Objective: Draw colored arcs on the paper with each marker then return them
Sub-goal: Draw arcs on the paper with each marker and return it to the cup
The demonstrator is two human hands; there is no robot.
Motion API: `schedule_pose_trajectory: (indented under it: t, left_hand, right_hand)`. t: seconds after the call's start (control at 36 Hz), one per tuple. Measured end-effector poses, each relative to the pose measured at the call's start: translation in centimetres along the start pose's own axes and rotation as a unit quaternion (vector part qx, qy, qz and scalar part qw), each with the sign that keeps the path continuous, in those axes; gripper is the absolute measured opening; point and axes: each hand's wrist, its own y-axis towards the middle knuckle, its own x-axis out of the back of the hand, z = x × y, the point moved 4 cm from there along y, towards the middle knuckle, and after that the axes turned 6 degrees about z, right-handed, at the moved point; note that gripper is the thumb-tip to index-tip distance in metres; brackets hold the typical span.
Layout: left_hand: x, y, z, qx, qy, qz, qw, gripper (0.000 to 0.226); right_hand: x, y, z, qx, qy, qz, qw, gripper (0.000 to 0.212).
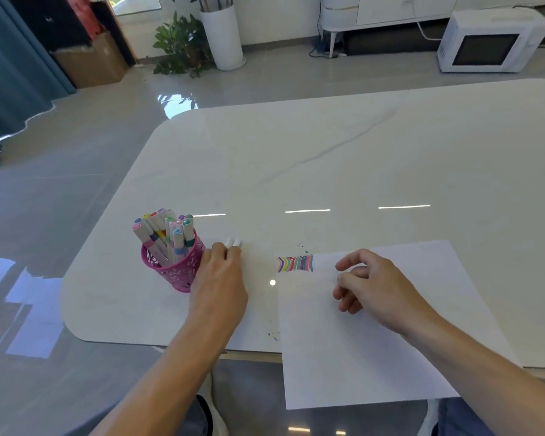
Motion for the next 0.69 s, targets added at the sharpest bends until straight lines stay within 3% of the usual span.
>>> schedule_pose_trajectory:
  t: [0.28, 0.39, 0.44, 0.56, 0.69]
  left_hand:
    - [0.0, 0.2, -0.1, 0.029, -0.046, 0.004, 0.999, 0.030]
    - [0.9, -0.1, -1.1, 0.016, -0.160, -0.008, 0.987, 0.036]
    - [1.1, -0.3, -2.0, 0.008, -0.244, 0.005, 0.970, 0.037]
    - [0.9, -0.8, -4.0, 0.022, -0.426, 0.041, 0.903, 0.044]
    - [0.5, -1.2, -6.2, -0.002, -0.513, 0.098, 0.853, 0.059]
  right_hand:
    - [0.0, 0.8, -0.5, -0.039, 0.055, 0.014, 0.998, 0.010]
    - [0.1, 0.8, -0.3, -0.037, 0.060, 0.020, 0.997, 0.010]
    - [0.0, 0.6, -0.1, -0.029, 0.057, 0.025, 0.998, 0.010]
    - [-0.4, 0.1, 0.6, 0.015, 0.046, 0.045, 0.998, 0.007]
    - [-1.0, -0.3, 1.6, 0.087, -0.004, 0.050, 0.995, 0.008]
